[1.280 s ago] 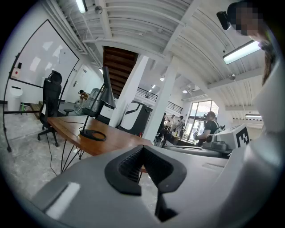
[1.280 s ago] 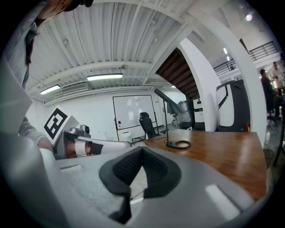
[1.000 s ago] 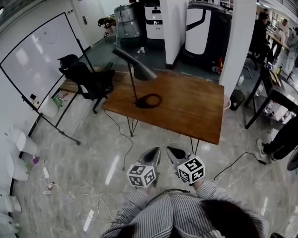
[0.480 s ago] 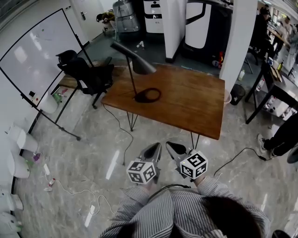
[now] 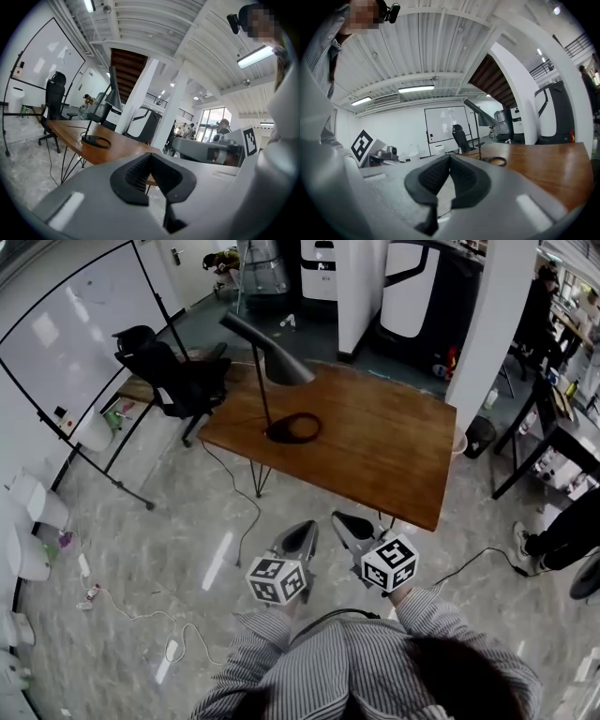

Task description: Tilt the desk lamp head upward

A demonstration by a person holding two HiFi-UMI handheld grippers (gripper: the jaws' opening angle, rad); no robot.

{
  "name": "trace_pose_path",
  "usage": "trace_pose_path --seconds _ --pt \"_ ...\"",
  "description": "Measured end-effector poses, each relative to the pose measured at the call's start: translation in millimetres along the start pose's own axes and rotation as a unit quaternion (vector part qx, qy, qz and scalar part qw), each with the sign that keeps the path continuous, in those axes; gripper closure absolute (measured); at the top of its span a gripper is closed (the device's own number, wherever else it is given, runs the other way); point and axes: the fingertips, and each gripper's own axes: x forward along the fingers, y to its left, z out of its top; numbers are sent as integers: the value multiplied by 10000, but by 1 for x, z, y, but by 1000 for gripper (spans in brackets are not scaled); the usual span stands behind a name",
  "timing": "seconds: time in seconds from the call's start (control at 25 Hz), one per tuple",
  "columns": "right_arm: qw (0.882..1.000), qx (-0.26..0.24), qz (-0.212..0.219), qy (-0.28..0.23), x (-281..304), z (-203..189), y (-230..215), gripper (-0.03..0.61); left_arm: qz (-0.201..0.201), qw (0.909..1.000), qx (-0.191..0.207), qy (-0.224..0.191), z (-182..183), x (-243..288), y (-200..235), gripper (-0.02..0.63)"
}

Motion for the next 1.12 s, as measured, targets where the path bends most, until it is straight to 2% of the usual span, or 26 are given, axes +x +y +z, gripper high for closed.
trace_pose_path --seconds 0.36,0.6,0.8,1.12 --pt "9995 224 147 162 58 -9 -34 577 423 9990 -27 -165 26 39 66 607" --pt "9995 260 152 128 127 7 -71 576 432 9989 29 -185 62 78 130 607" --pt "9991 386 98 -122 189 32 -104 575 448 9988 191 -75 95 117 193 604" --pt "9984 459 -230 -235 260 51 -153 561 274 9987 439 8 134 176 260 599"
